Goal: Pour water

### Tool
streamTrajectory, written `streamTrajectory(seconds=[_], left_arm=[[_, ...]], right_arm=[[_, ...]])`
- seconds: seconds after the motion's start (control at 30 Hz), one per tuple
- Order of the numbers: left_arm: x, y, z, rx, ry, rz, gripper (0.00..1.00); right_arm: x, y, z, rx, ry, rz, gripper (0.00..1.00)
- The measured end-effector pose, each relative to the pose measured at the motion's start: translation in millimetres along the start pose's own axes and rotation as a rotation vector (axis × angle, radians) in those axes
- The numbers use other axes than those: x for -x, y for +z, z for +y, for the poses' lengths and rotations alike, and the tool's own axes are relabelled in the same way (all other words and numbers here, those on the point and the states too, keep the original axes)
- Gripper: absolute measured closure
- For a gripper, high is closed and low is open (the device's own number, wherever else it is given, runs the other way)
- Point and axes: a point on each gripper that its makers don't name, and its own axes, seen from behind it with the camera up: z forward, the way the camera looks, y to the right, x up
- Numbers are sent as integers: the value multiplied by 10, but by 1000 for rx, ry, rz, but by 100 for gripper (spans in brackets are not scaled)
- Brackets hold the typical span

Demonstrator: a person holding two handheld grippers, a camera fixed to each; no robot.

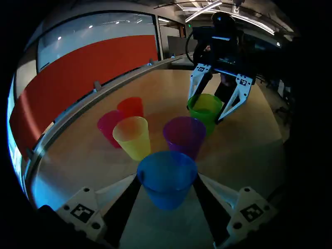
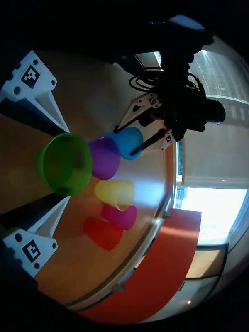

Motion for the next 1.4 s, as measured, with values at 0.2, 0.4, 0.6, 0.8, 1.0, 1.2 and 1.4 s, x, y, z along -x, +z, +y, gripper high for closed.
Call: streamTrajectory(seconds=[0.2, 0.4, 0.6, 0.8, 1.0, 1.2, 1.4], left_arm=[[31, 8, 3, -2, -1, -1, 14], [36, 7, 18, -1, -16, 9, 14], [57, -21, 14, -4, -28, 12, 14], [84, -40, 16, -7, -30, 11, 14], [101, -54, 7, -6, -29, 8, 14], [129, -68, 4, -6, -30, 4, 14], [185, -59, -7, -8, -35, -10, 14]], right_arm=[[21, 23, 1, 0, 2, -3, 9], [36, 41, -5, -2, 7, -2, 9], [73, 51, -19, -4, 8, -8, 9], [125, 50, -45, -9, 10, -16, 9], [144, 46, -44, -9, 17, -15, 9], [169, 30, -45, -7, 21, -22, 9], [185, 28, -42, -2, 26, -26, 9]])
